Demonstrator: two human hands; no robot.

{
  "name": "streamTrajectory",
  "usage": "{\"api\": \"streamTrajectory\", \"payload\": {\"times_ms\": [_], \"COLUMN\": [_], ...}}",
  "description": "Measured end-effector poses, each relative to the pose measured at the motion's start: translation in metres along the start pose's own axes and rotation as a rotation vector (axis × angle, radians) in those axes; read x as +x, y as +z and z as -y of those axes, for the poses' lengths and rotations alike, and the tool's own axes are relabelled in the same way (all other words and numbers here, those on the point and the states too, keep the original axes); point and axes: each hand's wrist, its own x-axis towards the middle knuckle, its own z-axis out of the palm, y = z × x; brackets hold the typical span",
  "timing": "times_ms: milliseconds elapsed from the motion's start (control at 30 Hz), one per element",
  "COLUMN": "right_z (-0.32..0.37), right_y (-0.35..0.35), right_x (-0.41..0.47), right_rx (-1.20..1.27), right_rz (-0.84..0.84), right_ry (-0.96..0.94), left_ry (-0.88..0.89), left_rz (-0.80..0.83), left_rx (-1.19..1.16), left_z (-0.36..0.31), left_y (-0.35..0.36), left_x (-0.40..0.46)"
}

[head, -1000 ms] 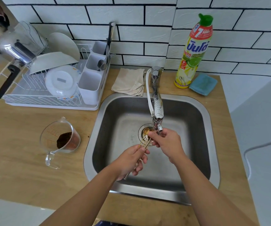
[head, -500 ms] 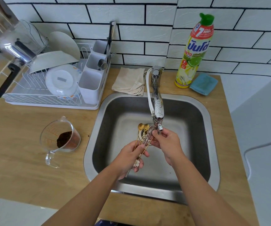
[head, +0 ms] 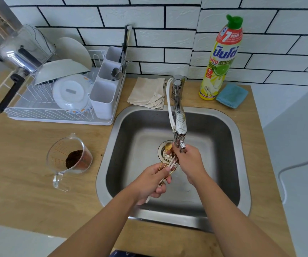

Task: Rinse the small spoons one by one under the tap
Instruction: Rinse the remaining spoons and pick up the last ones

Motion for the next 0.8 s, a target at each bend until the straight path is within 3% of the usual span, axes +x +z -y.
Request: {"api": "streamTrajectory", "payload": {"times_ms": [200, 300, 367, 467, 533, 633, 800], "right_z": [0.001, -0.001, 0.000, -0.005, -0.007, -0.007, -0.003], "right_y": [-0.008, -0.006, -0.003, -0.008, -0.012, -0.009, 0.002], "right_x": [0.002, 0.002, 0.003, 0.007, 0.007, 0.004, 0.009], "right_rx": [0.061, 0.044, 0.063, 0.198, 0.330, 0.387, 0.129], "right_rz": [0.178, 0.125, 0.033, -0.042, 0.042, 0.169, 0.030], "right_ry": [0.037, 0.036, 0.138, 0.366, 0.459, 0.445, 0.266], "left_ry": [-0.033, -0.072, -0.079, 0.050, 0.104, 0.174, 0.272], "left_rz": [0.038, 0.058, -0.034, -0.309, -0.422, -0.459, -0.501], "left_rx": [-0.040, -0.023, 0.205, 1.130, 1.464, 1.652, 1.629], "left_z": [0.000, -0.001, -0.005, -0.009, -0.008, -0.005, -0.005], "left_y": [-0.004, -0.001, 0.003, 0.002, 0.001, 0.002, 0.007], "left_x": [-0.003, -0.003, 0.003, 0.013, 0.014, 0.015, 0.019]}}
